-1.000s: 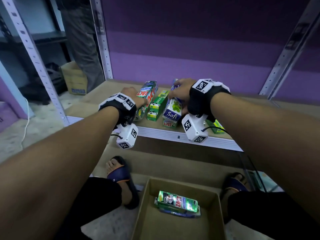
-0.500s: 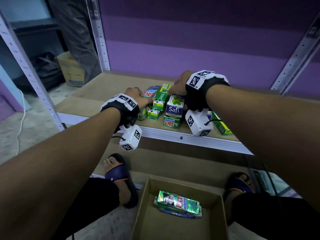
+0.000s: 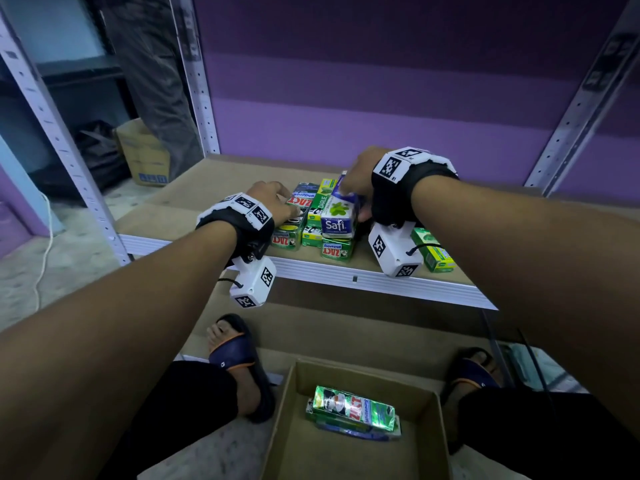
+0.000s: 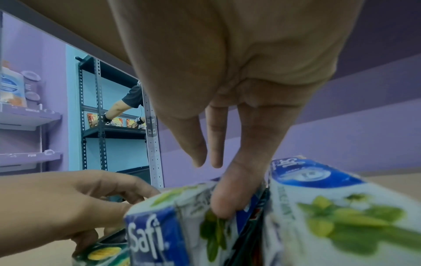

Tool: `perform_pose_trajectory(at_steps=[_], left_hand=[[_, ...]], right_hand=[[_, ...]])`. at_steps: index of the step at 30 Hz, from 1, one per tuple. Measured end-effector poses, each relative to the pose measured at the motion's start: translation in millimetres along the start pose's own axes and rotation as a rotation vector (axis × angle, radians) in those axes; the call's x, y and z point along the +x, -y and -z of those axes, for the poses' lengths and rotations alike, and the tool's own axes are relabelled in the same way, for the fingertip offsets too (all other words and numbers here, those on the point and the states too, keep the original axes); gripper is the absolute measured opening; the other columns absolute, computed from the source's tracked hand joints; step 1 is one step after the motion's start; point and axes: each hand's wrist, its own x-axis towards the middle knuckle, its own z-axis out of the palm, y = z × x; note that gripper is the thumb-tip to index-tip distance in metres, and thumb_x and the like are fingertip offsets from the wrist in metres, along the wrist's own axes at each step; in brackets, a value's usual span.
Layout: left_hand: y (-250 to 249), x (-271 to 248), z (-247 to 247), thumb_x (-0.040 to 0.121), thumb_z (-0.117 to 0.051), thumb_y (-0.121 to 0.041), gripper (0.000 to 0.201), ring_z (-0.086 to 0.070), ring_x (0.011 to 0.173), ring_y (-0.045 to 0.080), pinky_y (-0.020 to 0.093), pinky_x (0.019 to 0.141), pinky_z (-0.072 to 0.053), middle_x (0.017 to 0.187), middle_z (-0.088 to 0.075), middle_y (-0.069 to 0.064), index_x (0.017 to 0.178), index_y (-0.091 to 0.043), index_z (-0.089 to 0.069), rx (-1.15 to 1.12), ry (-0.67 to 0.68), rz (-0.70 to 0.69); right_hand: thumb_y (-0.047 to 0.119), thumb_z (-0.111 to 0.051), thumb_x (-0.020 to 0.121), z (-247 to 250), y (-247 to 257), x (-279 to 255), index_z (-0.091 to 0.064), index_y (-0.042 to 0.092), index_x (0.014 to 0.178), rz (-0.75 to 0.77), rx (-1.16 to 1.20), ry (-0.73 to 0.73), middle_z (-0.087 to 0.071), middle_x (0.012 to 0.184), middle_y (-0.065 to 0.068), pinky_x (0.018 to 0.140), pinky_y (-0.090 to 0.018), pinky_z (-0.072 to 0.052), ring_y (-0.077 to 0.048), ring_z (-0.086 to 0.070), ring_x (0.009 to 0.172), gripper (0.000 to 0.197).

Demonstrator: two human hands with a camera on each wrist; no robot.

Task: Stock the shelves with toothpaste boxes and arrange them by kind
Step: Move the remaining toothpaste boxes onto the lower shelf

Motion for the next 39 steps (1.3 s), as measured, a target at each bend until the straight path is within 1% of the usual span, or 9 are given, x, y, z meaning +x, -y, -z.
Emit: perform_pose_trajectory(at_steps=[5, 7, 14, 18, 23, 28, 33, 36, 39], left_hand=[[-15, -19, 19, 0.082, -0.073, -0.036, 0.033, -0.06, 0.102, 0.022, 0.029, 0.092, -0.047, 0.116, -0.062, 0.005, 0.111, -0.023, -0.067, 0.082, -0.019, -0.122], [-21, -30, 26, 0.083, -0.073, -0.034, 0.029, -0.058, 0.096, 0.018, 0.023, 0.081, -0.04, 0.11, -0.064, 0.001, 0.109, -0.023, -0.067, 0.095, -0.021, -0.17], [-48, -70, 52, 0.086, -0.072, -0.033, 0.025, -0.061, 0.09, 0.014, 0.019, 0.074, -0.038, 0.105, -0.069, -0.003, 0.108, -0.02, -0.068, 0.07, 0.029, -0.26], [-60, -89, 66, 0.085, -0.072, -0.037, 0.017, -0.053, 0.063, -0.007, 0.006, 0.052, -0.032, 0.091, -0.068, -0.014, 0.096, -0.024, -0.069, 0.099, 0.026, -0.275], [-71, -105, 73, 0.085, -0.073, -0.034, 0.022, -0.052, 0.063, -0.003, 0.016, 0.056, -0.039, 0.094, -0.068, -0.009, 0.102, -0.021, -0.07, 0.062, 0.09, -0.303], [-71, -120, 63, 0.085, -0.074, -0.034, 0.018, -0.054, 0.056, -0.006, 0.014, 0.058, -0.046, 0.093, -0.069, -0.01, 0.099, -0.024, -0.071, 0.047, 0.174, -0.335], [-61, -131, 36, 0.087, -0.071, -0.028, 0.008, -0.061, 0.073, 0.012, 0.035, 0.069, -0.059, 0.09, -0.07, -0.002, 0.093, -0.024, -0.073, 0.025, 0.379, -0.344], [-51, -131, 10, 0.086, -0.07, -0.025, 0.007, -0.064, 0.073, 0.01, 0.029, 0.068, -0.058, 0.089, -0.072, -0.001, 0.093, -0.023, -0.073, 0.049, 0.438, -0.35], [-37, -130, -20, 0.086, -0.072, -0.026, 0.009, -0.062, 0.072, -0.006, 0.011, 0.067, -0.045, 0.086, -0.072, -0.013, 0.094, -0.024, -0.074, 0.089, 0.512, -0.378]], right_hand=[[0.04, -0.066, 0.063, 14, -5, -13, -0.063, 0.009, 0.075, -0.022, -0.01, -0.077, -0.074, 0.083, -0.01, 0.079, -0.043, -0.06, -0.023, -0.071, 0.072, 0.034], [0.045, -0.061, 0.059, 18, -10, -20, -0.063, 0.008, 0.076, -0.018, -0.056, -0.056, -0.073, 0.076, -0.007, 0.081, -0.043, -0.06, -0.022, -0.072, 0.077, 0.041], [0.036, -0.079, 0.076, 26, -23, -79, -0.076, 0.012, 0.09, 0.018, 0.055, -0.086, -0.075, 0.096, -0.007, 0.081, -0.048, -0.06, -0.028, -0.073, 0.082, 0.028], [0.028, -0.075, 0.084, 28, -36, -101, -0.074, 0.008, 0.106, 0.059, 0.15, -0.005, -0.073, 0.106, -0.01, 0.084, -0.041, -0.059, -0.023, -0.07, 0.084, 0.03], [0.033, -0.073, 0.086, 26, -49, -115, -0.075, 0.012, 0.102, 0.043, 0.109, 0.067, -0.076, 0.096, -0.002, 0.055, -0.021, -0.046, 0.001, -0.06, 0.042, 0.027], [0.027, -0.077, 0.083, 7, -64, -123, -0.07, 0.009, 0.114, 0.005, 0.18, 0.15, -0.072, 0.1, -0.007, 0.05, -0.02, -0.047, -0.01, -0.065, 0.057, 0.037], [0.026, -0.075, 0.087, -29, -75, -127, -0.07, 0.01, 0.118, -0.047, 0.113, 0.372, -0.071, 0.114, -0.011, 0.055, -0.023, -0.055, -0.012, -0.065, 0.065, 0.035], [0.031, -0.074, 0.085, -64, -90, -120, -0.074, 0.012, 0.113, -0.01, 0.006, 0.421, -0.072, 0.109, -0.01, 0.075, -0.033, -0.057, -0.02, -0.067, 0.078, 0.034], [0.025, -0.074, 0.083, -107, -108, -110, -0.075, 0.014, 0.111, -0.034, 0.043, 0.405, -0.073, 0.086, -0.002, 0.058, -0.027, -0.058, -0.013, -0.07, 0.067, 0.03]])
